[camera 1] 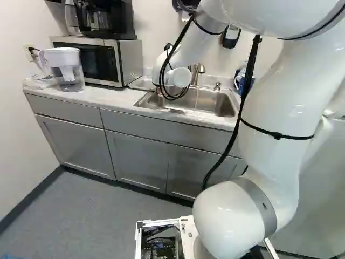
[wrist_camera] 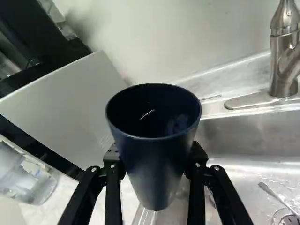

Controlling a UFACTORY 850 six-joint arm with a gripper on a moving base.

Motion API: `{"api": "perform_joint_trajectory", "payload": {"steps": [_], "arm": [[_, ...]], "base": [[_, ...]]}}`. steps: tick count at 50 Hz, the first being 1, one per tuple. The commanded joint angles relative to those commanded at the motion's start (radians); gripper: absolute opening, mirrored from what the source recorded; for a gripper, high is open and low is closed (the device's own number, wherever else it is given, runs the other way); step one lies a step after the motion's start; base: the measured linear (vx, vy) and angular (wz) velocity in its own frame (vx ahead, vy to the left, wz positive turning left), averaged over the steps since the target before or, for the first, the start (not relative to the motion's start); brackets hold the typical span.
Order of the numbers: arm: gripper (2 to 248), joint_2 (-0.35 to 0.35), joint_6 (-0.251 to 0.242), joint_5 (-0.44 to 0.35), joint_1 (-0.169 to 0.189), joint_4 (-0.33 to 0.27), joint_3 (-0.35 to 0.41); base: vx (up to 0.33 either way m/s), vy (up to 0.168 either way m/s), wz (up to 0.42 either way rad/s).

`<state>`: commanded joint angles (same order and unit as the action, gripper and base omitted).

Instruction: Rinse the cup and place it in the tray

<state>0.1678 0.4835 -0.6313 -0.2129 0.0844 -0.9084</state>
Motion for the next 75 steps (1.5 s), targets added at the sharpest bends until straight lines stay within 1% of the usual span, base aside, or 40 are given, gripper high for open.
{"api": "perform_joint_trajectory", "payload": {"steps": [75], "arm": [[125, 0.0, 0.788, 0.0, 0.0, 0.0, 0.0]], "base": [[0.0, 0.0, 0.0]]}}
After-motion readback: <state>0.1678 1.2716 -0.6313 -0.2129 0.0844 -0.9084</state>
